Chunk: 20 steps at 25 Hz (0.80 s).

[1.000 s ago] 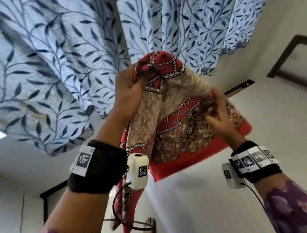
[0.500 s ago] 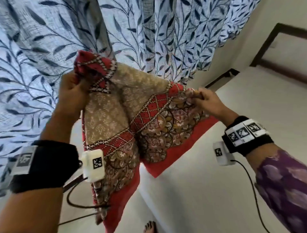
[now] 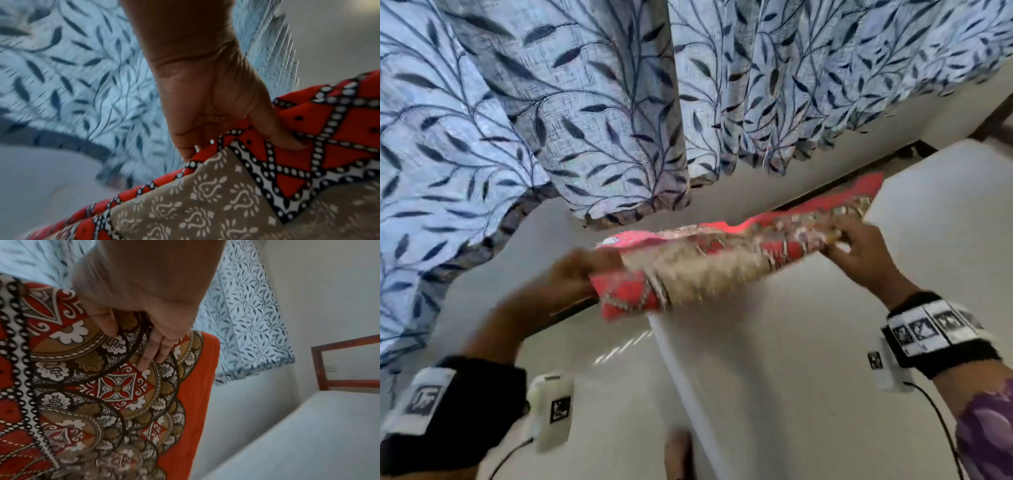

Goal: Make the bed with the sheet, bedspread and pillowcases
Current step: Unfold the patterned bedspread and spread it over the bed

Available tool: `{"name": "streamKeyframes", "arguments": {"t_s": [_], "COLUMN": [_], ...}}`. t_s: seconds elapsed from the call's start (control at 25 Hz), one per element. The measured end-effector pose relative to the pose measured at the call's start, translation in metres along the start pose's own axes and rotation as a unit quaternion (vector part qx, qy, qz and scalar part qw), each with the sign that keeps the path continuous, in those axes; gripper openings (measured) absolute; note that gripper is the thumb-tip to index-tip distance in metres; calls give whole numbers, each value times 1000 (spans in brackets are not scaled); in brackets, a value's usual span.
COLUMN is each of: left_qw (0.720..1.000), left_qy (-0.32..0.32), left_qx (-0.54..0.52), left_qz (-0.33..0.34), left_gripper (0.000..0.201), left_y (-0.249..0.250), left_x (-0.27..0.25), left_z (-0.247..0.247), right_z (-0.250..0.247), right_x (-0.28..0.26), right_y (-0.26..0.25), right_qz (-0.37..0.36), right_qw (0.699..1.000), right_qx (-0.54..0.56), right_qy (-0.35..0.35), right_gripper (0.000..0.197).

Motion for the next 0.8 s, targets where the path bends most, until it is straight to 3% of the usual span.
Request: {"name": "streamKeyframes", "arguments": {"t_s": [0.08,0.16,0.28,0.36,0.4,0.44,0.48,0.52,0.56,0.6,0.64,0.72,0.8], "left_qw": [993,978,965,962,965,962,963,969,969,967,949,960,943], "left_qy": [-120,-206,-222,-238,-212,-226,-220,-198,-177,-163,-210,-43,177], "left_qx": [18,26,71,68,131,83,9,-43,-78,-33,-29,-66,-89], "left_qz": [0,-20,-123,-116,-86,-127,-157,-142,-150,-194,-232,-268,-267], "left_gripper": [9,14,29,56,68,66,52,43,45,38,25,12,12], "left_y": [10,-31,-161,-248,-301,-354,-376,-383,-370,-343,-306,-290,-288], "left_x": [-3,-21,-53,-89,-107,-126,-136,-130,-120,-108,-87,-56,-33], "left_z": [68,154,260,309,316,340,360,372,367,363,363,331,288], "right_z": [11,30,76,109,123,133,141,144,143,141,136,130,132], "right_x": [-53,-118,-224,-284,-307,-322,-335,-341,-343,-346,-346,-345,-341], "right_y": [42,91,190,262,286,298,304,304,304,304,307,332,363], "right_qz": [7,54,147,190,202,219,232,264,294,347,386,501,658], "right_qw": [1000,995,977,965,964,960,959,953,950,933,918,856,727], "right_qx": [1,-26,-85,-85,-73,-96,-91,-93,-84,-89,-83,-44,113], "right_qy": [-27,-74,-130,-159,-157,-147,-138,-113,-68,-14,47,123,162], "right_gripper": [30,17,58,82,85,79,68,58,50,36,24,50,70]}}
Point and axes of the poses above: each hand's wrist, its own x-axis towards the middle knuckle, its own z-axis out of the palm, y = z × x, the point moved 3 cm from there along x, towards the middle knuckle, and after that the axes turned 5 degrees about z, right-handed, at the moved point
